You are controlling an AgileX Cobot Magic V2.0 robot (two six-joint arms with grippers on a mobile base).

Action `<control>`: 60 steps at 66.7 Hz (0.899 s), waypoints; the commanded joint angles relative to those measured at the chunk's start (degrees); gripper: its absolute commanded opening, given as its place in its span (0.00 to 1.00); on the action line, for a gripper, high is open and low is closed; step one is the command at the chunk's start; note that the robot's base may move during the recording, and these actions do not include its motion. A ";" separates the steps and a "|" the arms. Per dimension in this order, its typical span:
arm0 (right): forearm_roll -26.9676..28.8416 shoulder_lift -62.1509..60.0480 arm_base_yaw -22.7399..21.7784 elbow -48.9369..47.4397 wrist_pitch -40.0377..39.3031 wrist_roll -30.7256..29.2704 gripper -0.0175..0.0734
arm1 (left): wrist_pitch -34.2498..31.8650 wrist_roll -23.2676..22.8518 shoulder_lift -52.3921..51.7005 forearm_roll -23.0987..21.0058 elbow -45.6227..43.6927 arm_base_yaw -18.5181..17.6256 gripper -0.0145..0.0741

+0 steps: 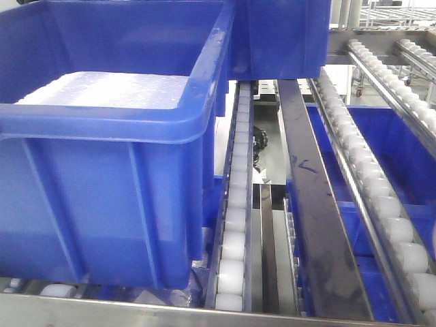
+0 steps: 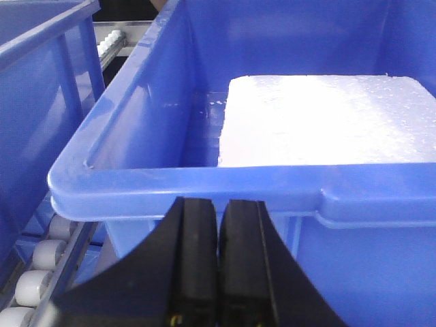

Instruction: Move white bin to right shelf second layer

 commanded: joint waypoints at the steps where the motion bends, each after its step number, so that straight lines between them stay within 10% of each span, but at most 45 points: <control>1: -0.63 -0.14 0.24 -0.98 -6.50 -0.39 0.24 | -4.98 -0.17 -0.87 0.00 2.11 -0.20 0.26; 60: -0.63 -0.14 0.24 -0.98 -8.24 -0.39 0.24 | -4.98 -0.17 -0.87 0.00 2.11 -0.20 0.26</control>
